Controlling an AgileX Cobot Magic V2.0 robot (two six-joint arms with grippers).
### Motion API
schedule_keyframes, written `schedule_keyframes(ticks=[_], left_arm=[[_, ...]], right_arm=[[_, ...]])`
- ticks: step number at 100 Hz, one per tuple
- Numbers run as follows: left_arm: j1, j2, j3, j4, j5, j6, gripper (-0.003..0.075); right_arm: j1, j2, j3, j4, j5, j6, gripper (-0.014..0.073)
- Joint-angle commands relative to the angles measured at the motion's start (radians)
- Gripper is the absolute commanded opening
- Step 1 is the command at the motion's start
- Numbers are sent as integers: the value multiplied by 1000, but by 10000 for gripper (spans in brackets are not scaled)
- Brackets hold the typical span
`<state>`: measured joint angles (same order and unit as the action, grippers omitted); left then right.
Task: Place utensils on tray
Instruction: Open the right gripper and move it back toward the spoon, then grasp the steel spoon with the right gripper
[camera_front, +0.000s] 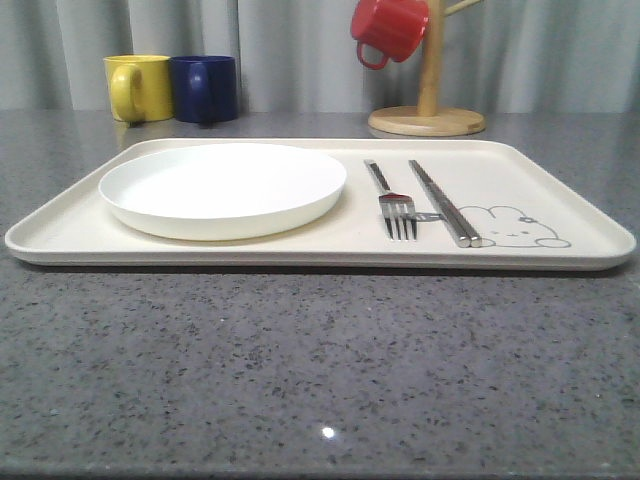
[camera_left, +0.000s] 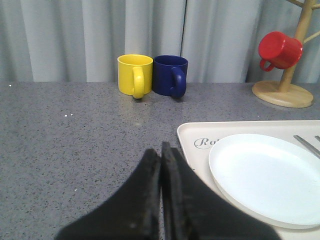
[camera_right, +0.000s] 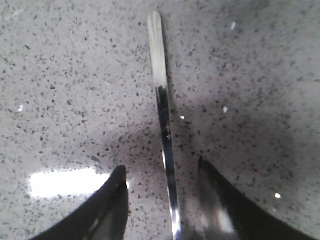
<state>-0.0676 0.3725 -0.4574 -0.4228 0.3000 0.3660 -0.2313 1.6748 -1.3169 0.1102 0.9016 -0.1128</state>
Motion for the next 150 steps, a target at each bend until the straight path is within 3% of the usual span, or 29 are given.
schedule_keyframes(ticks=[1, 49, 75, 83, 116, 150], left_arm=[[0, 5, -27, -11, -77, 2, -18], [0, 5, -27, -11, -77, 2, -18], [0, 5, -27, -11, -77, 2, -18], [0, 5, -27, -11, -77, 2, -18], [0, 5, -27, -11, -77, 2, -18], [0, 5, -27, -11, -77, 2, -18]], right_arm=[[-5, -15, -27, 5, -38, -13, 344], [-5, 39, -27, 5, -39, -13, 322], [-5, 31, -29, 5, -33, -13, 2], [-5, 31, -29, 7, -33, -12, -53], [37, -89, -29, 72, 21, 7, -56], [288, -226, -29, 70, 34, 188, -56]])
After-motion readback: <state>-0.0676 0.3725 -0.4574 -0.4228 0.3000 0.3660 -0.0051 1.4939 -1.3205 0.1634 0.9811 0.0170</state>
